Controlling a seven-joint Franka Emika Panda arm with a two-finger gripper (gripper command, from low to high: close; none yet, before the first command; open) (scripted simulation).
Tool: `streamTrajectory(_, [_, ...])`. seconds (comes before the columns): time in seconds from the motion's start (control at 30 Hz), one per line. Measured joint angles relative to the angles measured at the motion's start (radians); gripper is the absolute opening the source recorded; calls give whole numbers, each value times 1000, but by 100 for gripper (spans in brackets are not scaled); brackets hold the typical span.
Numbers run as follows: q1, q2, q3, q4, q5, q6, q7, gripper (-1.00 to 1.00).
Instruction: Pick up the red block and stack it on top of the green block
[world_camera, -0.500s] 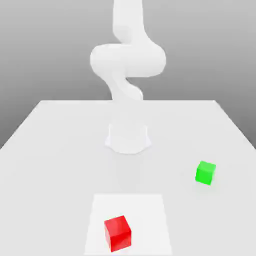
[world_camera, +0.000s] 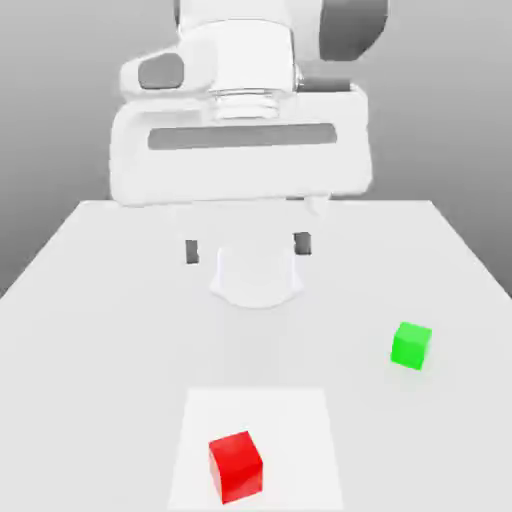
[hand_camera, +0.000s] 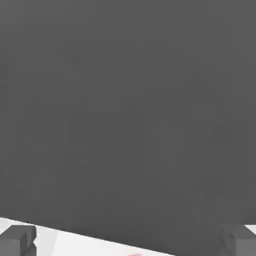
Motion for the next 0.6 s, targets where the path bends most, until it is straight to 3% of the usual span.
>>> streamTrajectory(0.3, [-13, 323, -4, -71, -8, 139, -135, 0])
streamTrajectory(0.47, [-42, 504, 32, -52, 32, 281, -177, 0])
streamTrajectory(0.5, [-46, 522, 37, -49, 37, 296, -181, -100])
streamTrajectory(0.6, [-46, 522, 37, -49, 37, 295, -180, -100])
